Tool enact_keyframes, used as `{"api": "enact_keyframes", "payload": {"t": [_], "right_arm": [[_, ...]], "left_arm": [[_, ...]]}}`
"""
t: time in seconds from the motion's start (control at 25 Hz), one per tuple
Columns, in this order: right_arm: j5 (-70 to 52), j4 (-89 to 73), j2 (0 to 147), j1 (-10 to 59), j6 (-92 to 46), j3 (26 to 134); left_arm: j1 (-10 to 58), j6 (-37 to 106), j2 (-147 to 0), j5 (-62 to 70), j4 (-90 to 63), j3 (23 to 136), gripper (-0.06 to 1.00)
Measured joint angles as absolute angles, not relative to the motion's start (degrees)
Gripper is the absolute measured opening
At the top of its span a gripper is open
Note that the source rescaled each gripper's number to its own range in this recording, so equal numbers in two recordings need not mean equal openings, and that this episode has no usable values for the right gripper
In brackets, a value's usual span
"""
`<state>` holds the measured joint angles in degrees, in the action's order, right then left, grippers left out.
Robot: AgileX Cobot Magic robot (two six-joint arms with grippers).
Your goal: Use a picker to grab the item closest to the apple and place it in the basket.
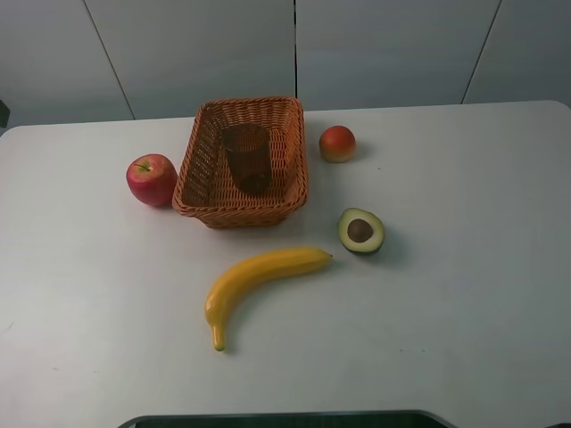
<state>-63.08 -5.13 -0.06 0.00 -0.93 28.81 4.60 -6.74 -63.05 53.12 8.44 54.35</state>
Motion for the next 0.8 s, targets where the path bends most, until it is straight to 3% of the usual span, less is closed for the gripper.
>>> {"api": "enact_keyframes", "payload": {"t": [0.36, 0.8], "right_arm": [[-63.08, -5.13, -0.06, 0.0, -0.93, 28.81], [-63.08, -5.13, -0.06, 0.0, -0.93, 28.81]], "left_arm": [[4.6, -6.88, -38.26, 54.73, 7.27, 40.46, 1.0], [4.6, -4.41, -15.9, 58.98, 2.01, 31.32, 1.0]]}}
